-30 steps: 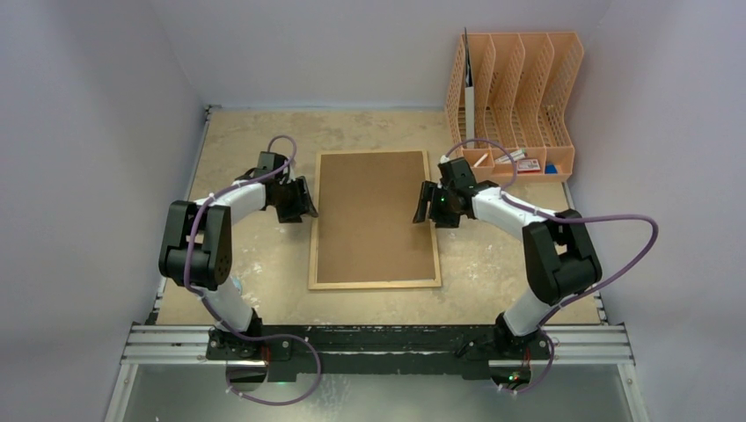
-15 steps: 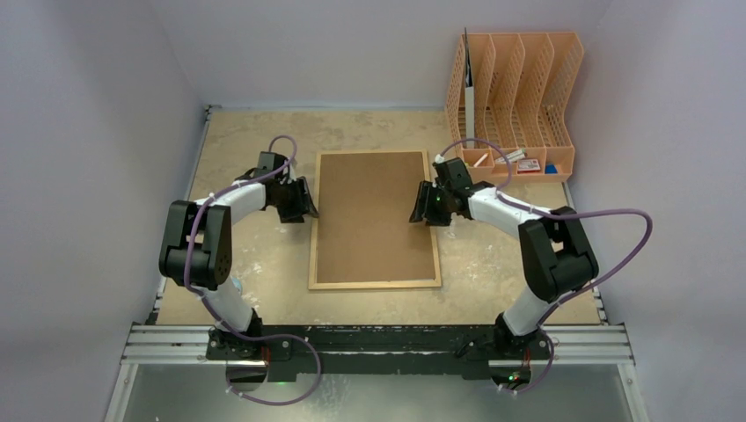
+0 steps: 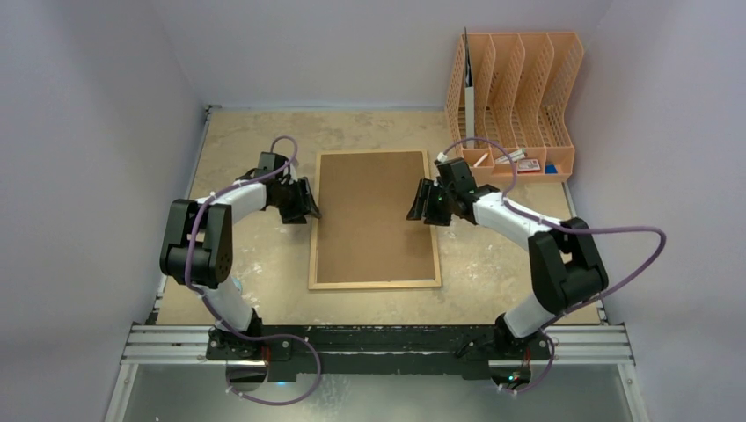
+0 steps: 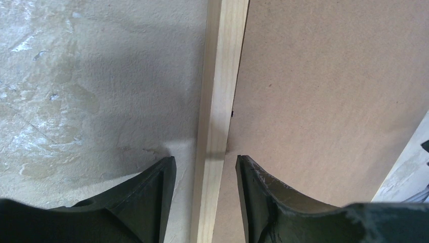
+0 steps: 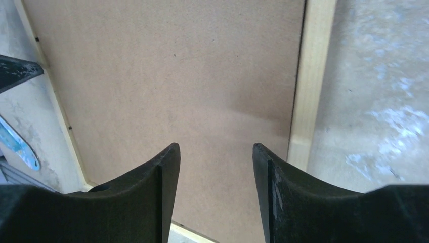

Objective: Put the photo into the frame

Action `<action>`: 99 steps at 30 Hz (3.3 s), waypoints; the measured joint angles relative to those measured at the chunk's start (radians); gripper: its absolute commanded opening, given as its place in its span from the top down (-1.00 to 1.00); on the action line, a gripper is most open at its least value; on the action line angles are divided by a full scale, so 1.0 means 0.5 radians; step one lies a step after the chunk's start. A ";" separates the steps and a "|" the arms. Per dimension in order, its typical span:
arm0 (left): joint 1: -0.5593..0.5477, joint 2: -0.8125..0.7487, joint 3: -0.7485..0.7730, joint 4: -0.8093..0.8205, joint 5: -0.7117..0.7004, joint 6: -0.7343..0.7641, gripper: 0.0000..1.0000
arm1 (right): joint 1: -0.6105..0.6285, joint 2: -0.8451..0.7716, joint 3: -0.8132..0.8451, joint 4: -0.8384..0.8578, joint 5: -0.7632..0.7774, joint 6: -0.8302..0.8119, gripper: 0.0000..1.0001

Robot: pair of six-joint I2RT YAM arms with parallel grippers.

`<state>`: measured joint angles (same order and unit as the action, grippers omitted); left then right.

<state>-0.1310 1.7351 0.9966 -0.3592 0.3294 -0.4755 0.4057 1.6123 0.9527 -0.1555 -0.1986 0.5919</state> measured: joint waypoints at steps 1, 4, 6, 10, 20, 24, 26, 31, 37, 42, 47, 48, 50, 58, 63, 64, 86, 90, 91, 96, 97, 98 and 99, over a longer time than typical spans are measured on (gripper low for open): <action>0.000 0.000 0.000 0.001 0.003 -0.001 -0.08 | 0.000 -0.046 -0.005 -0.027 0.024 0.009 -0.17; 0.000 0.000 0.000 0.008 0.018 -0.005 -0.15 | 0.000 -0.156 -0.018 -0.084 0.098 0.030 -0.18; 0.000 -0.001 0.000 0.011 0.032 -0.006 -0.19 | 0.000 -0.185 -0.034 -0.095 0.120 0.036 -0.18; 0.000 -0.005 -0.001 0.016 0.057 -0.007 -0.21 | 0.000 -0.187 -0.121 -0.111 0.154 0.051 -0.19; 0.000 -0.043 -0.082 0.103 0.136 -0.027 -0.21 | -0.001 -0.148 -0.212 -0.101 0.112 0.073 -0.19; 0.000 -0.046 -0.099 0.123 0.182 -0.052 -0.19 | -0.006 -0.141 -0.256 -0.004 0.029 0.076 -0.15; 0.000 -0.046 -0.116 0.143 0.217 -0.076 -0.18 | -0.015 -0.136 -0.272 0.030 -0.009 0.076 -0.15; 0.012 -0.046 -0.136 0.175 0.254 -0.122 -0.18 | -0.038 -0.143 -0.291 0.060 -0.062 0.082 -0.15; 0.008 -0.064 -0.134 0.150 0.188 -0.127 -0.24 | -0.029 -0.195 -0.292 0.040 -0.010 0.097 -0.20; 0.002 -0.091 -0.083 0.055 0.018 -0.105 -0.37 | 0.007 -0.357 -0.253 -0.075 0.164 0.121 -0.26; 0.006 -0.091 0.017 0.020 -0.046 -0.071 -0.43 | 0.007 -0.302 -0.008 -0.079 0.327 0.115 -0.26; 0.010 -0.091 0.043 0.021 -0.047 -0.069 -0.43 | 0.005 -0.240 0.075 -0.074 0.356 0.111 -0.26; 0.017 -0.091 0.077 0.023 -0.047 -0.069 -0.43 | 0.005 -0.138 0.178 -0.048 0.388 0.105 -0.26; 0.039 0.056 0.224 0.103 -0.056 -0.072 -0.40 | -0.021 0.352 0.665 -0.002 0.497 0.063 -0.26; 0.053 0.237 0.318 0.134 -0.077 -0.072 -0.38 | -0.076 0.651 0.932 0.007 0.536 0.018 -0.27; 0.056 0.269 0.343 0.137 -0.075 -0.076 -0.38 | -0.085 0.703 0.970 0.008 0.541 0.006 -0.27; 0.110 0.581 0.644 0.361 0.201 -0.079 -0.26 | -0.124 0.913 1.047 0.100 0.417 -0.162 -0.24; 0.112 0.574 0.644 0.363 0.146 -0.079 -0.28 | -0.124 0.782 0.998 0.079 0.485 -0.171 -0.25; 0.114 0.573 0.646 0.364 0.134 -0.079 -0.28 | -0.124 0.745 0.993 0.079 0.494 -0.175 -0.25; 0.127 0.592 0.732 0.365 0.053 -0.072 -0.29 | -0.124 0.481 0.941 0.152 0.517 -0.204 -0.27; 0.130 0.607 0.768 0.384 0.047 -0.070 -0.29 | -0.124 0.435 0.927 0.180 0.510 -0.210 -0.27; 0.131 0.623 0.805 0.407 0.045 -0.067 -0.29 | -0.124 0.404 0.916 0.195 0.502 -0.214 -0.28; 0.133 0.642 0.844 0.436 0.043 -0.063 -0.29 | -0.124 0.370 0.894 0.217 0.488 -0.217 -0.29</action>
<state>-0.0647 2.0560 1.4185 -0.1413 0.3511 -0.5068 0.3435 1.7973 1.3998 -0.0471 0.0452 0.4835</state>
